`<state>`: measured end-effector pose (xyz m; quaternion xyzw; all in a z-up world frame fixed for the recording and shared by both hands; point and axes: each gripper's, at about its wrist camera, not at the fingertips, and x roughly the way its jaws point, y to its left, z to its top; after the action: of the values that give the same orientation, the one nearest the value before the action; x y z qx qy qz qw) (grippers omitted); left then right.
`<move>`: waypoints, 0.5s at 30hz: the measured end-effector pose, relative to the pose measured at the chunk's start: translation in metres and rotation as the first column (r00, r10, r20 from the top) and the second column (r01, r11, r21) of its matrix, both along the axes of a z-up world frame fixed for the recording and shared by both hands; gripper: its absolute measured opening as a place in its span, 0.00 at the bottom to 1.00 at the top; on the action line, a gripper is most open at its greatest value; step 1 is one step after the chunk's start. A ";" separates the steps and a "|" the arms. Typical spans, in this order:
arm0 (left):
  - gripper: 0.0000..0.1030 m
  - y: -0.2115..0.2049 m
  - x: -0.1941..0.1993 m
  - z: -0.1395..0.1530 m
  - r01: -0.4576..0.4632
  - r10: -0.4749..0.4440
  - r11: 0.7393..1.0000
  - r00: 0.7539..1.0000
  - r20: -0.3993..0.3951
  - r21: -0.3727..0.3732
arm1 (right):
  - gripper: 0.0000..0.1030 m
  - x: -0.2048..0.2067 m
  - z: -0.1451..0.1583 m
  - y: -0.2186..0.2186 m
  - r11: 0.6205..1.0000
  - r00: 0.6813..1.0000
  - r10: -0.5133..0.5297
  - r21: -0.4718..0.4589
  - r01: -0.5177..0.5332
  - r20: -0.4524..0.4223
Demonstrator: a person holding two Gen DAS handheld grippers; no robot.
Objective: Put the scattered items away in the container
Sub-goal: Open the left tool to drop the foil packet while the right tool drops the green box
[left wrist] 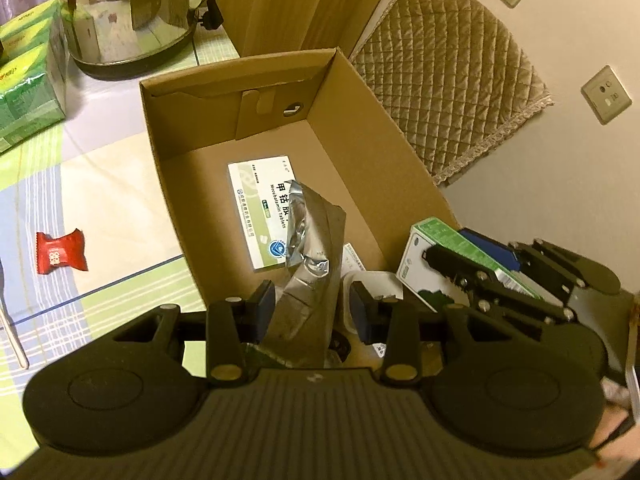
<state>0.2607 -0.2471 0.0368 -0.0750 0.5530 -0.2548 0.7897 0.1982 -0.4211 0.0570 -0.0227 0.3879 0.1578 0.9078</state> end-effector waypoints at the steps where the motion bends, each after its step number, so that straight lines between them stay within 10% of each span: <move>1: 0.33 0.003 -0.001 0.000 0.001 -0.001 1.000 1.000 0.004 0.000 | 0.27 0.001 0.000 0.001 1.000 1.000 0.001 0.003 -0.001 0.001; 15: 0.35 0.030 -0.016 0.005 -0.008 0.009 1.000 0.999 0.041 -0.017 | 0.27 0.022 -0.009 0.028 0.997 1.000 -0.020 0.068 0.021 -0.012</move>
<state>0.2448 -0.2175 0.0422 -0.0787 0.5342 -0.2574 0.8013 0.2207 -0.3931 0.0483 0.0133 0.3877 0.1617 0.9074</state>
